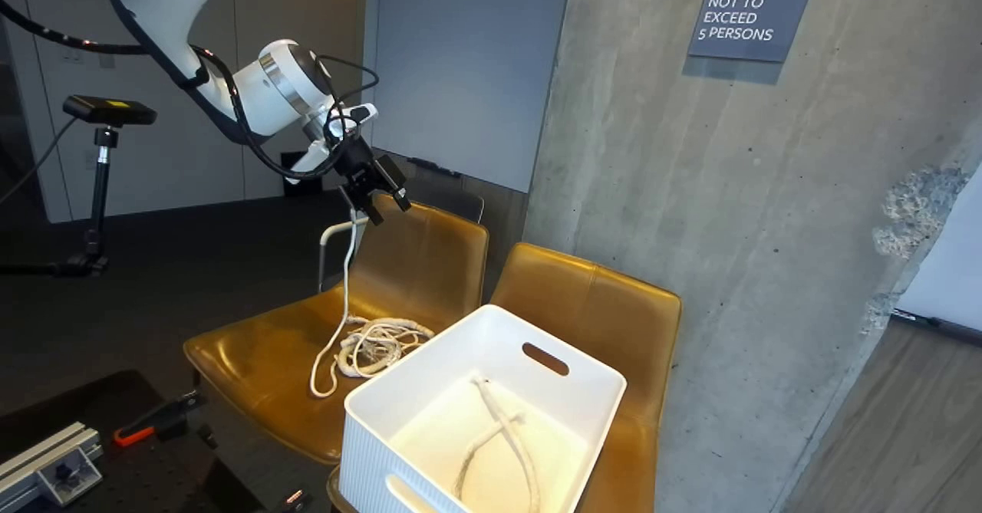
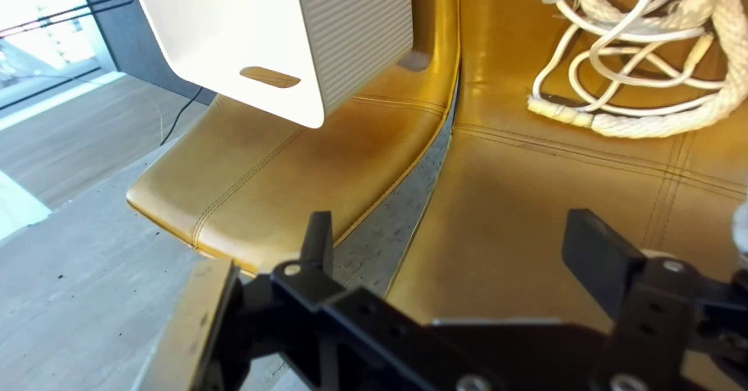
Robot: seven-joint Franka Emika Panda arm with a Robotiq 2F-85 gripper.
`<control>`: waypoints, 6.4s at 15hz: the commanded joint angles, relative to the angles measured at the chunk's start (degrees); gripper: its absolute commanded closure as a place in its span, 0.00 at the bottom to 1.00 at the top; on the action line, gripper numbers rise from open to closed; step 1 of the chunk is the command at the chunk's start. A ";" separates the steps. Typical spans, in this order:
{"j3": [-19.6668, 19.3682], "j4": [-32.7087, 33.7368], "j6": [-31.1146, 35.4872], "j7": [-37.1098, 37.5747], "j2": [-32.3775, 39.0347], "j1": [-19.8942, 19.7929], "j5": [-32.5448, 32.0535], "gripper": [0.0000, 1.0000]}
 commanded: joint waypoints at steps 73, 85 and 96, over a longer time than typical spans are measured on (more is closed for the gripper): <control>21.33 28.52 -12.78 -126.20 21.46 -60.10 34.42 0.00; 7.77 28.57 -13.07 -137.61 20.17 -49.77 43.56 0.00; -1.89 -6.42 27.26 -119.14 13.67 -35.88 41.08 0.00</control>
